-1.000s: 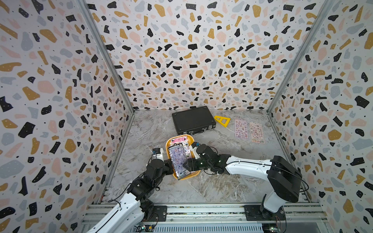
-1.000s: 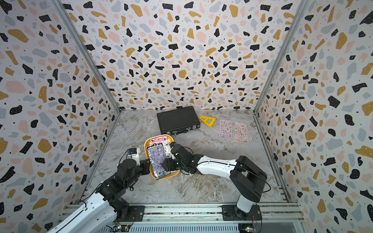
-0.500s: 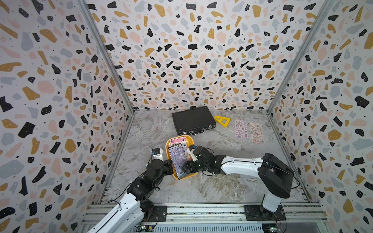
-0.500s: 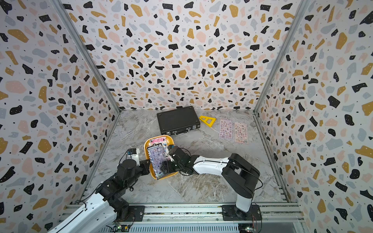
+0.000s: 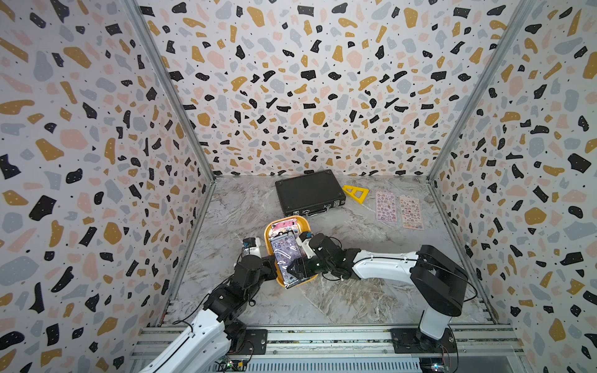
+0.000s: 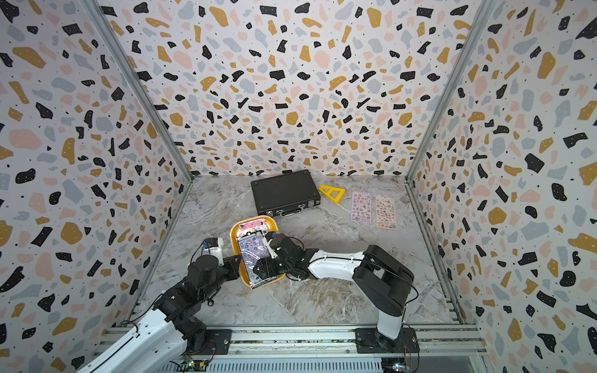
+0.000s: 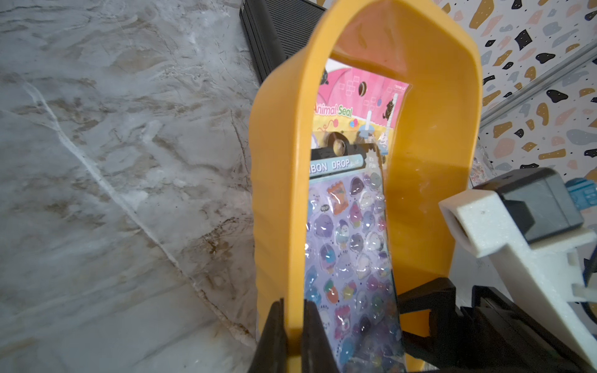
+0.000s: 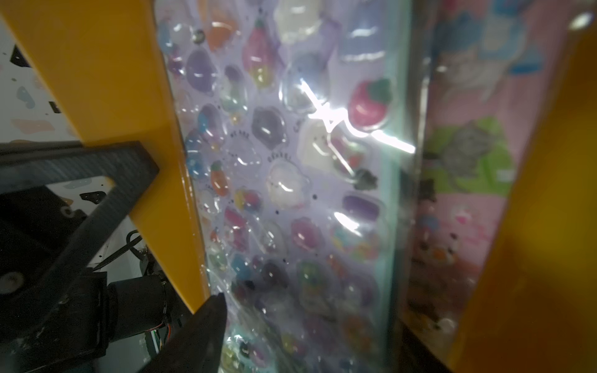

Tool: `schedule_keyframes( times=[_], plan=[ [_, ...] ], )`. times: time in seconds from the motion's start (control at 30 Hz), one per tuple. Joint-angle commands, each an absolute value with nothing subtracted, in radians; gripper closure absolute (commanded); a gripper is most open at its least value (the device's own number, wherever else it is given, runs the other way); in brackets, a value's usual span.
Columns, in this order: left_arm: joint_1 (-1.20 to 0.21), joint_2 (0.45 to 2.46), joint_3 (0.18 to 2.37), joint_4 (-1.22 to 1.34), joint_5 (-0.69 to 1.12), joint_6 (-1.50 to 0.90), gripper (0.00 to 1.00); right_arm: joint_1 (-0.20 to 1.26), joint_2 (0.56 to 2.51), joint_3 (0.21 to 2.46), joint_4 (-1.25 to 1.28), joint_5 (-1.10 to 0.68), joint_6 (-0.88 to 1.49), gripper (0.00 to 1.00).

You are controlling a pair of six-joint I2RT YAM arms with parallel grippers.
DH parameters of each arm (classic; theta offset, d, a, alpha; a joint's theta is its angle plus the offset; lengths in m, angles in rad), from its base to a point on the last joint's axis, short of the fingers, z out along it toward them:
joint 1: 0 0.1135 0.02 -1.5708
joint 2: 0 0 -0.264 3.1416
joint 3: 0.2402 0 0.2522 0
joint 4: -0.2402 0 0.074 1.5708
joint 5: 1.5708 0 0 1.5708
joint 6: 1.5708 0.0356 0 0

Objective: Take the stickers out of the storage box
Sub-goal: Pick up the sticker from the storage box.

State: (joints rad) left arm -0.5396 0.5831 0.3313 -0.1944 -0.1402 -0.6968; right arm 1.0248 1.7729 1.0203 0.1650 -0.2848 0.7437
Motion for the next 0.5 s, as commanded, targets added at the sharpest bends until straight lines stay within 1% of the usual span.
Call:
schedule_keyframes(
  times=[0.0, 0.17, 0.4, 0.47],
  plan=[
    [-0.541, 0.566, 0.340, -0.093, -0.132, -0.715, 1.00, 1.002, 1.717, 0.978, 0.199, -0.322, 0.775, 0.35],
    [-0.541, 0.580, 0.348, -0.107, -0.145, -0.716, 1.00, 0.987, 1.695, 0.938, 0.286, -0.399, 0.836, 0.55],
    [-0.541, 0.572, 0.357, -0.138, -0.183, -0.719, 1.00, 0.982, 1.674, 0.925, 0.341, -0.463, 0.879, 0.84],
    [-0.541, 0.569, 0.360, -0.152, -0.201, -0.720, 1.00, 0.982, 1.665, 0.922, 0.349, -0.481, 0.889, 0.91]
  ],
)
